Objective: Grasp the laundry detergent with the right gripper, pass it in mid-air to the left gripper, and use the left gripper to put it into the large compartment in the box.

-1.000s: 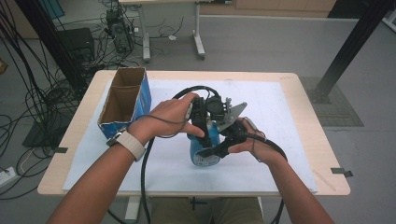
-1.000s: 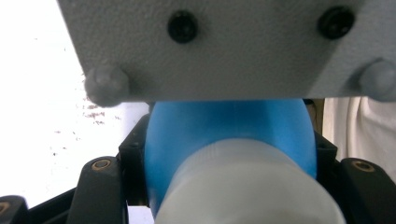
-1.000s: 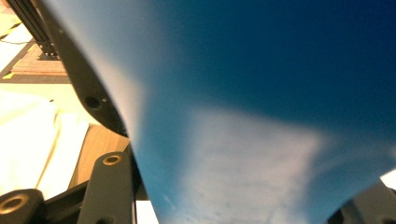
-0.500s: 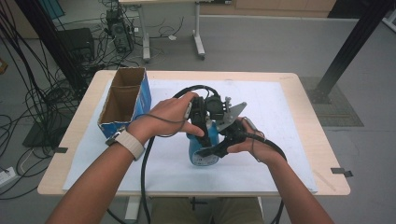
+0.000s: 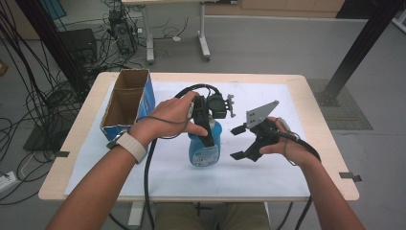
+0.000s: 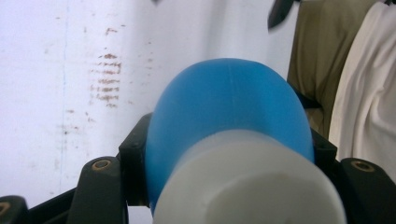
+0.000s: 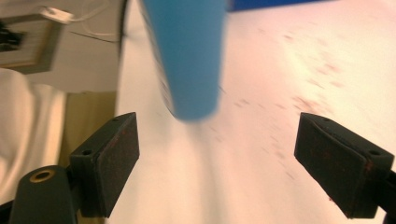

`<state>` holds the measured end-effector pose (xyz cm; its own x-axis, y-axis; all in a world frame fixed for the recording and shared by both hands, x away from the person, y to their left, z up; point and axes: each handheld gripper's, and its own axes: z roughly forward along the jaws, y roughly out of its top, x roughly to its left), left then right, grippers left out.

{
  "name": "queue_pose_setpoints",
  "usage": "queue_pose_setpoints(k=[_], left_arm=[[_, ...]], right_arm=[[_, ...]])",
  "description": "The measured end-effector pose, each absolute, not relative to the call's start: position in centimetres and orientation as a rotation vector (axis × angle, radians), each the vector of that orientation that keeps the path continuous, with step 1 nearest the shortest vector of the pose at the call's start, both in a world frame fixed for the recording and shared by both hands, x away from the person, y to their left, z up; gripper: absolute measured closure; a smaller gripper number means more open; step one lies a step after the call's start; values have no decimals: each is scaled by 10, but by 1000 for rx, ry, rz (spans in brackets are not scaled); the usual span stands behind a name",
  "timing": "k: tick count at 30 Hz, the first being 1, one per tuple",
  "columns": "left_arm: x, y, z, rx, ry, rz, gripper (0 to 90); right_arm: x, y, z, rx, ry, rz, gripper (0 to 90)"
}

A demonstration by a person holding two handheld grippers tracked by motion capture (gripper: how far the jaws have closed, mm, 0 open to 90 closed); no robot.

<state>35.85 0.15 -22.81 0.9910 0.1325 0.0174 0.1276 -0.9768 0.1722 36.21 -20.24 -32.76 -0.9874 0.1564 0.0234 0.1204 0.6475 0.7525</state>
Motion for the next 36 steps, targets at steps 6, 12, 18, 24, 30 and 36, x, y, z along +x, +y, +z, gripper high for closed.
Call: queue_pose_setpoints(k=[6, 12, 18, 24, 30, 36], left_arm=[[361, 6, -219, 2955, 303, 89, 378], [364, 9, -211, 2952, 389, 115, 378], [367, 13, -200, 2925, 504, 174, 377], [373, 17, -183, 2908, 601, 210, 377], [379, 22, -166, 2882, 732, 217, 377], [385, 27, -154, 2855, 862, 253, 377]], right_arm=[[372, -228, -319, 369, 2828, 1091, 135], [380, -242, -315, 450, 2827, 1039, 133], [385, -250, -311, 490, 2815, 967, 125], [389, -255, -304, 487, 2809, 921, 125], [394, -260, -296, 483, 2806, 907, 125], [398, -263, -292, 482, 2812, 881, 125]])
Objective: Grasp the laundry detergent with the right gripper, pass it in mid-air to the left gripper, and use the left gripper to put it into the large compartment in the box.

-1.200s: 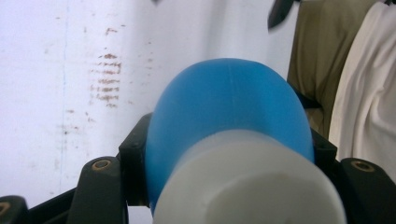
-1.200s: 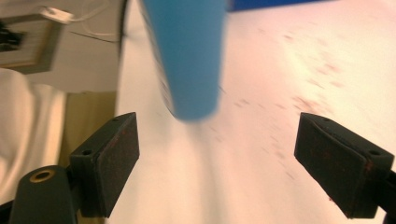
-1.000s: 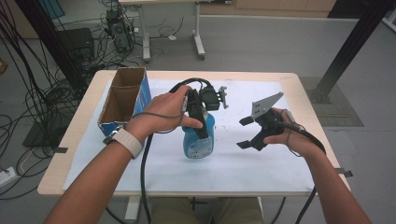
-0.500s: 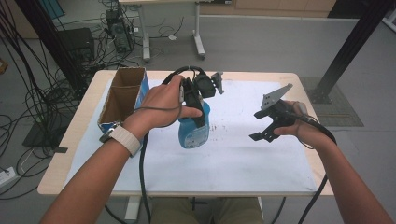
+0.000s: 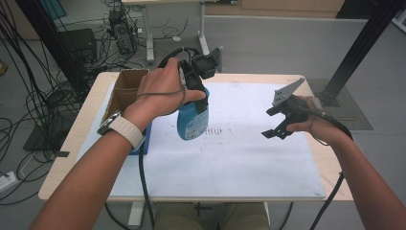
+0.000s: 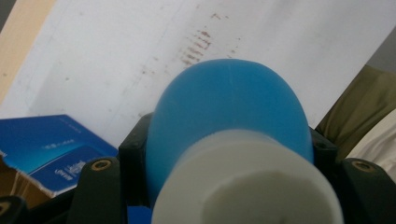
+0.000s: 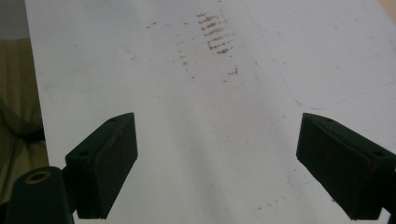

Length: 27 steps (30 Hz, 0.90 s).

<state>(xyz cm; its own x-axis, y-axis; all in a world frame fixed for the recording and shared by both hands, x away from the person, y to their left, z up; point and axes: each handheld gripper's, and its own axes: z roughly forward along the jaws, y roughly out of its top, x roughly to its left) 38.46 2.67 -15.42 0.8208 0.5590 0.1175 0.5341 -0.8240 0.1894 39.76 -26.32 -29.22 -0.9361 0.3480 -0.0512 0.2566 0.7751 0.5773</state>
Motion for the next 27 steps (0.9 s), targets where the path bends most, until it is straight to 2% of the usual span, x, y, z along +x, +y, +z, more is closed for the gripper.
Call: queue_pose_setpoints(k=[11, 27], left_arm=[[393, 45, -126, 2736, 1144, 299, 376], [409, 69, -96, 2624, 1377, 352, 376]], right_arm=[[403, -267, -290, 471, 2829, 841, 125], [410, -263, -290, 444, 2845, 815, 125]])
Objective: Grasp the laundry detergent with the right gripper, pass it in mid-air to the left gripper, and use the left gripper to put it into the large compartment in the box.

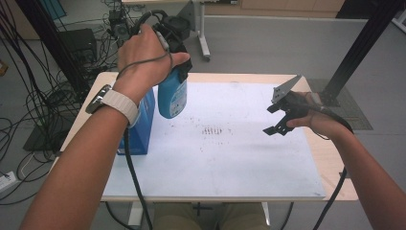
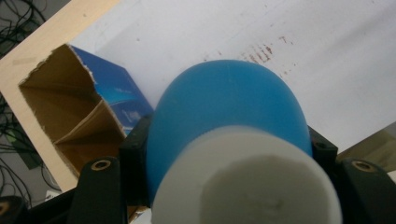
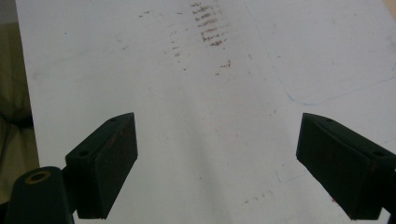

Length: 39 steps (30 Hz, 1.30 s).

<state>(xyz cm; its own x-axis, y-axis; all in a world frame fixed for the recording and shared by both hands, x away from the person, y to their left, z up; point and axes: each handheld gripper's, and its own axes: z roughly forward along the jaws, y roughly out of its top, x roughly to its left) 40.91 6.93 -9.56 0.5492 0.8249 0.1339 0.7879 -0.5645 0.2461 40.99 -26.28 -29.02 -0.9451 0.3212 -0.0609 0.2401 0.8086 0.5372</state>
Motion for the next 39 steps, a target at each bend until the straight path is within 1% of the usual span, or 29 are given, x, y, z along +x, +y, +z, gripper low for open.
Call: queue_pose_setpoints(k=[7, 13, 32, 39], left_arm=[[415, 81, -83, 2576, 1487, 372, 376], [419, 94, -77, 2496, 1602, 390, 377], [435, 140, -77, 2369, 1818, 413, 376], [440, 155, -82, 2335, 1871, 429, 376]], right_arm=[[412, -262, -289, 443, 2843, 809, 125], [415, -261, -291, 449, 2846, 796, 125], [415, -264, -295, 460, 2846, 786, 125], [415, -266, -296, 471, 2842, 793, 125]])
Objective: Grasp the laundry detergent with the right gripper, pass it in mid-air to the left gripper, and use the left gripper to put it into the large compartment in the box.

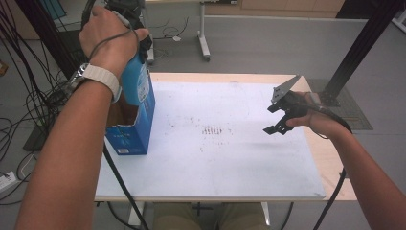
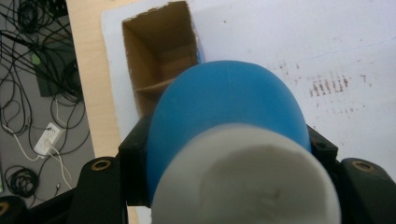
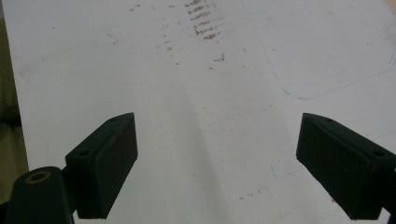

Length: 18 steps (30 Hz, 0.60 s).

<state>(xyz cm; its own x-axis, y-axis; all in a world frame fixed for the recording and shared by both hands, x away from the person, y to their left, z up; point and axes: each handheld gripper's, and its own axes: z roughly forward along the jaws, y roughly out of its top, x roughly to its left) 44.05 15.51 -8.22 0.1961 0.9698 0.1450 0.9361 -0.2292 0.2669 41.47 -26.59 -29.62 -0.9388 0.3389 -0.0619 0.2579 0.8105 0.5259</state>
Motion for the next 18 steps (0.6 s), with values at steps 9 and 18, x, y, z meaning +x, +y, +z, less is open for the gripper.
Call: queue_pose_setpoints(k=[9, 18], left_arm=[[448, 174, -98, 2289, 1937, 445, 376], [454, 188, -121, 2274, 1964, 433, 376]], right_arm=[[415, -269, -300, 490, 2838, 799, 125], [415, -272, -304, 511, 2840, 793, 125]])
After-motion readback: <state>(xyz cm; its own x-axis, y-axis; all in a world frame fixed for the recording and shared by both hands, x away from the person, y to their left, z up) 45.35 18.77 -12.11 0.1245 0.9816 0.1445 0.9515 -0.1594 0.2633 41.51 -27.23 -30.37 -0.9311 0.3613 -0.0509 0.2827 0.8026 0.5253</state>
